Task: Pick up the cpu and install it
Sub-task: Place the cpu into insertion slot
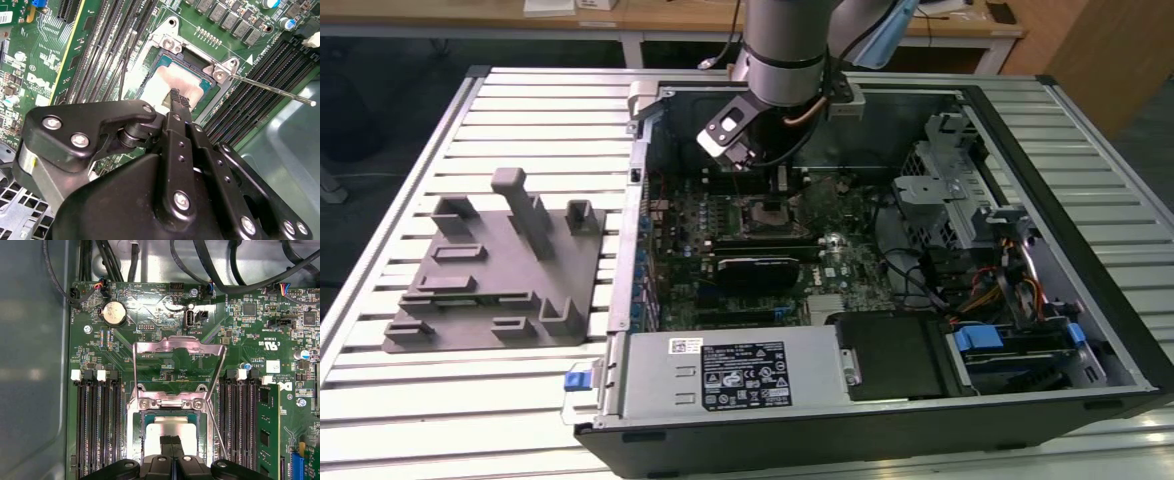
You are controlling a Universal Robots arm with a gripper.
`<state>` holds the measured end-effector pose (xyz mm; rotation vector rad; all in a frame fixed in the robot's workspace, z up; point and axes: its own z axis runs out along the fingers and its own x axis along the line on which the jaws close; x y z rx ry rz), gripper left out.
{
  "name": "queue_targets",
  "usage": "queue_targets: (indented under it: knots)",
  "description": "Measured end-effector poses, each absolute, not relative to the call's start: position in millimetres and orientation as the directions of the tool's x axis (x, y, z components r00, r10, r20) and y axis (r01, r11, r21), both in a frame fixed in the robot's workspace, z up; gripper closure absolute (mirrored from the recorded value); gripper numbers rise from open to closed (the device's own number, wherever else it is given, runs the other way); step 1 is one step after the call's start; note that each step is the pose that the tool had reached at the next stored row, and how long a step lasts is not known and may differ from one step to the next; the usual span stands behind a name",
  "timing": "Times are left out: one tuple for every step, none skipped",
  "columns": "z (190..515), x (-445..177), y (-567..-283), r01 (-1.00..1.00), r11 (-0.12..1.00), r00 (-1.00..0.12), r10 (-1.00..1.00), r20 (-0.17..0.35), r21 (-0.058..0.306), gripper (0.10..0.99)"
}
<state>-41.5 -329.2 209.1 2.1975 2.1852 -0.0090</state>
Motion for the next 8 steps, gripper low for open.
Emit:
queue_targets:
  knots:
    - [209.1, -41.5, -329.2, 1.000, -0.005, 0.006, 0.999, -0.034, 0.026, 0.980]
    - [209.2, -41.5, -329.2, 1.000, -0.005, 0.006, 0.999, -0.034, 0.026, 0.980]
    - [209.2, -41.5, -329.2, 1.000, -0.005, 0.006, 0.999, -0.034, 0.026, 0.980]
    - [209.2, -41.5, -329.2, 1.000, -0.005, 0.006, 0.999, -0.034, 0.026, 0.980]
    - [209.4, -41.5, -329.2, 1.000, -0.005, 0.006, 0.999, -0.034, 0.026, 0.980]
    - [210.0, -41.6, -329.3, 1.000, -0.005, 0.006, 0.999, -0.035, 0.026, 0.980]
    - [210.7, -41.5, -329.3, 1.000, -0.005, 0.006, 0.999, -0.034, 0.026, 0.980]
    - [211.8, -41.5, -329.2, 1.000, -0.005, 0.006, 0.999, -0.034, 0.026, 0.980]
